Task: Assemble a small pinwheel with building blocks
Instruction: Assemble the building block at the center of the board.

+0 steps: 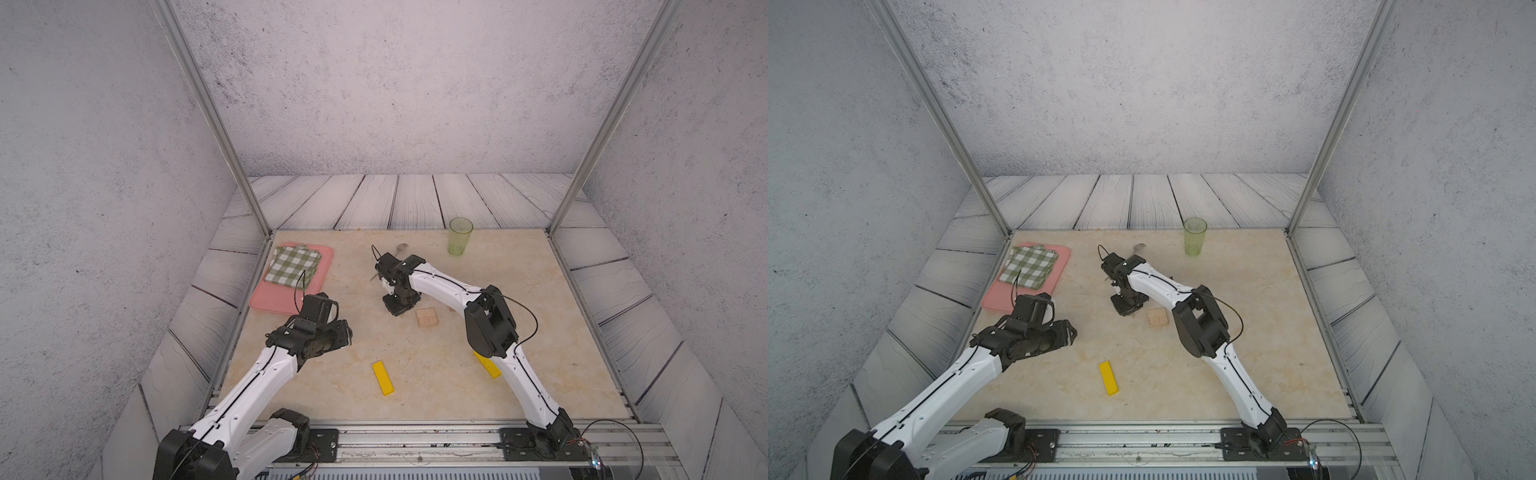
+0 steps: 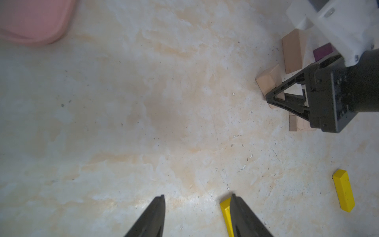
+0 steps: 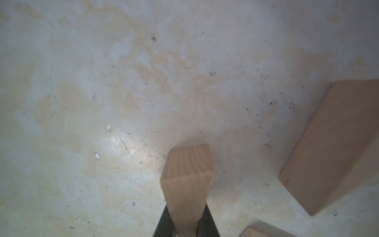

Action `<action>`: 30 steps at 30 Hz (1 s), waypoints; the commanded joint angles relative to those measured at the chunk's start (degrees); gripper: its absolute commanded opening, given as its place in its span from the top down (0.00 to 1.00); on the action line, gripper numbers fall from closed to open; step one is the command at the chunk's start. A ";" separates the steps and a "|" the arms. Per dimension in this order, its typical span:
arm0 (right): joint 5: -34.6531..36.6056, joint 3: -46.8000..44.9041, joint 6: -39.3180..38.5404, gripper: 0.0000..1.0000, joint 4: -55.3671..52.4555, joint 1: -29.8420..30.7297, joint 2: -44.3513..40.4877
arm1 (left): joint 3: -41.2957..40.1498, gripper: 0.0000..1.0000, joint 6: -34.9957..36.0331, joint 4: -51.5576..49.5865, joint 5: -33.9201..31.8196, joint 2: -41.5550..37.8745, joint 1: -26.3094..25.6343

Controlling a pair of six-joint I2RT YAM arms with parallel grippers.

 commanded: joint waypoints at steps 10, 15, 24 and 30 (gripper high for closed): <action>-2.47 -24.84 -10.31 0.88 8.60 3.92 -14.38 | -2.15 0.43 -0.44 1.42 0.90 -1.16 0.41; 0.46 -26.01 -11.39 0.77 7.90 4.05 -15.03 | -2.25 0.43 -0.45 1.34 1.20 -1.08 0.41; 4.84 -25.38 -10.73 0.57 6.46 4.05 -16.18 | -2.60 0.41 -0.45 1.49 1.79 -0.79 0.41; 7.23 -25.49 -9.80 0.57 7.19 3.96 -17.98 | -2.60 0.41 -0.45 1.54 2.32 -0.73 0.41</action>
